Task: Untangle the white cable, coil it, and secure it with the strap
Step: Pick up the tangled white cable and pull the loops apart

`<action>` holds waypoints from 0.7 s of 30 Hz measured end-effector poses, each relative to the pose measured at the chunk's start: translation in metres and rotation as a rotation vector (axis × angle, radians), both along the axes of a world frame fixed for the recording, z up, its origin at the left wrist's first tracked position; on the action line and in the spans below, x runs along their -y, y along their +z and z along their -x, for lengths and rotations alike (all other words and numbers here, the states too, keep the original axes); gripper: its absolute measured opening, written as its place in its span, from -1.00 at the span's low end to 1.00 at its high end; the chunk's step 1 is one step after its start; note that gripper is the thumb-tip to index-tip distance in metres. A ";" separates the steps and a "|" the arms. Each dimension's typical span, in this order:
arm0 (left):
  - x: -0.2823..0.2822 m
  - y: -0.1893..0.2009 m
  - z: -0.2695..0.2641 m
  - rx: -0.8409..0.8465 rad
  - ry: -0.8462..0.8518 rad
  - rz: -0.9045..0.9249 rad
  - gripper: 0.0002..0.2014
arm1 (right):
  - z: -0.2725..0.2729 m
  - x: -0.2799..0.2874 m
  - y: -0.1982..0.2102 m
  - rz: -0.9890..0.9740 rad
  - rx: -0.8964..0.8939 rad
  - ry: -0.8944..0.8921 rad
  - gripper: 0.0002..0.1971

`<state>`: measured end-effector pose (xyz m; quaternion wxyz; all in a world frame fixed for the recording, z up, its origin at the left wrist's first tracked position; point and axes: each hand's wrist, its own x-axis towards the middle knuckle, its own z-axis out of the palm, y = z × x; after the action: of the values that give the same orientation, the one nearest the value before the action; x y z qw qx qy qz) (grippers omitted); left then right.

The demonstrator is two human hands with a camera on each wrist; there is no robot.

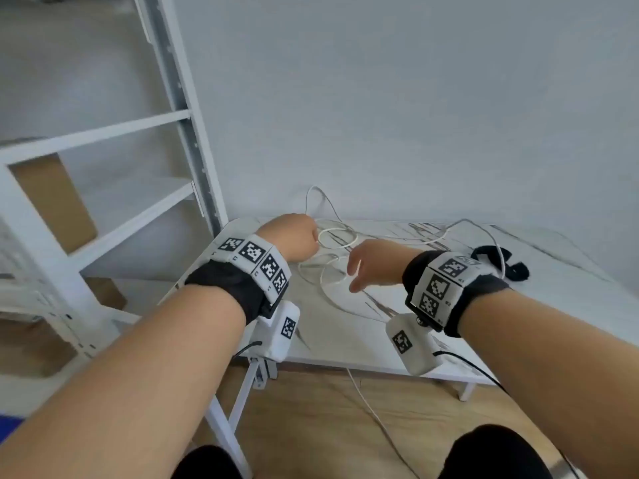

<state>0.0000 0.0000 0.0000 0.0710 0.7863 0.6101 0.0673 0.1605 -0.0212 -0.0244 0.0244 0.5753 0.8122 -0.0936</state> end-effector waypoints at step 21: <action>-0.025 -0.015 -0.009 0.016 -0.019 0.099 -0.66 | -0.007 -0.026 -0.028 0.149 -0.075 -0.068 -0.75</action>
<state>0.0086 0.0254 -0.0148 0.1154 0.7868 0.6048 0.0429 0.1676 0.0044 -0.0523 0.0336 0.5954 0.7833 -0.1758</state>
